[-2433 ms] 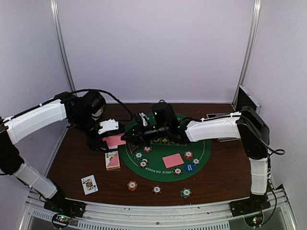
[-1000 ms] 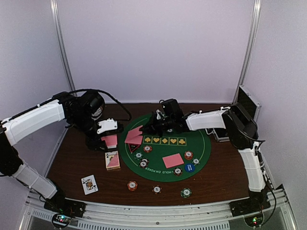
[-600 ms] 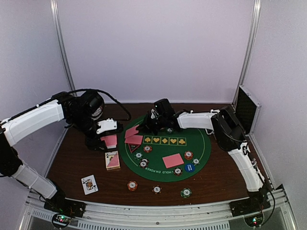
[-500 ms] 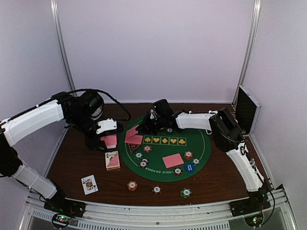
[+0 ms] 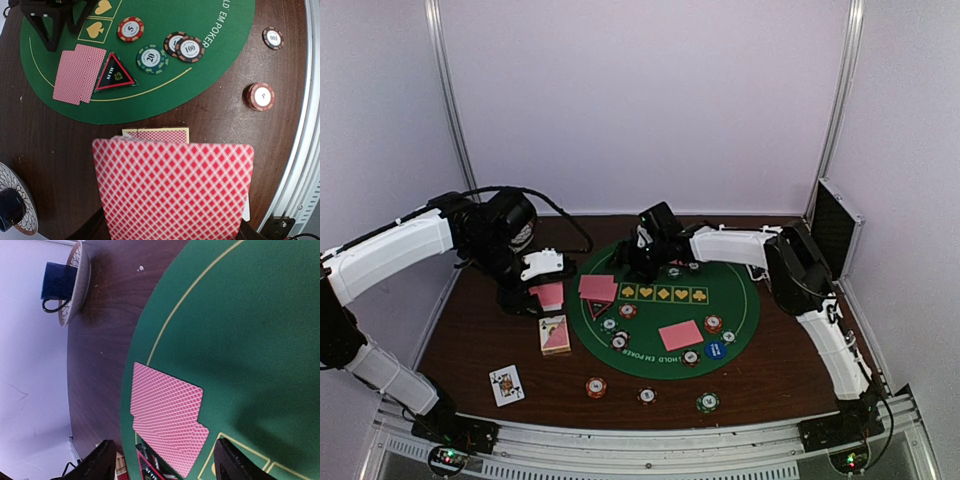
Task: Distribute texas hold em gaming equipment
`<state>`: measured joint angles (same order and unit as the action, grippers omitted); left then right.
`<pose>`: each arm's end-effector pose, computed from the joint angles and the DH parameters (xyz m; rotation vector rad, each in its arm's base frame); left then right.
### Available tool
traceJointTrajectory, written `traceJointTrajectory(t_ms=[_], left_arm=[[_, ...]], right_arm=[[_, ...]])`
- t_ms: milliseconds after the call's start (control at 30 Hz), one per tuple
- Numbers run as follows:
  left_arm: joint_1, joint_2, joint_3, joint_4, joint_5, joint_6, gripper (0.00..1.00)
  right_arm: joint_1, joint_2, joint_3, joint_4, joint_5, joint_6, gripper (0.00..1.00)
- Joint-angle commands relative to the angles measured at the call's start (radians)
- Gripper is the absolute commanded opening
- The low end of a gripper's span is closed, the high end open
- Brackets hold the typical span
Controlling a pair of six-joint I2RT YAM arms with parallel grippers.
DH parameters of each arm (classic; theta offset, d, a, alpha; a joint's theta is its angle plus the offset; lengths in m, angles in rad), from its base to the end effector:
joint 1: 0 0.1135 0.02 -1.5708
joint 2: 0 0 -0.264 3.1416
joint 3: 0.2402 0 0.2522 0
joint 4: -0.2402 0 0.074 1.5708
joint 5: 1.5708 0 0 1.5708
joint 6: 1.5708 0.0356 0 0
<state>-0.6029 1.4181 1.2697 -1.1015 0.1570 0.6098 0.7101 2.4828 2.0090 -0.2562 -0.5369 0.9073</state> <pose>0.2155 -0.1551 0.2940 1.6321 2.2906 -0.2197 0.4067 0.3737 0.1470 -0.0624 2.6262 1.3384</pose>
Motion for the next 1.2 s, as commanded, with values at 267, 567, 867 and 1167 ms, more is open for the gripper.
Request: traceJointTrajectory(t_ms=[267,567,867,1167], left_arm=[[0.003,-0.022,0.003,0.007,0.020,0.012,0.24],[0.003,-0.013,0.011,0.016,0.027,0.010,0.24],[0.003,-0.002,0.016,0.021,0.028,0.006,0.24],[0.003,0.021,0.032,0.032,0.033,0.002,0.24]], right_arm=[[0.034,-0.398,-0.327,0.072,0.062,-0.122,0.99],[0.060,-0.543,-0.844,0.921,-0.039,0.358,1.00],[0.208,-0.601,-0.813,0.628,-0.001,0.202,1.00],[0.285,-0.536,-0.736,0.669,-0.029,0.225,0.97]])
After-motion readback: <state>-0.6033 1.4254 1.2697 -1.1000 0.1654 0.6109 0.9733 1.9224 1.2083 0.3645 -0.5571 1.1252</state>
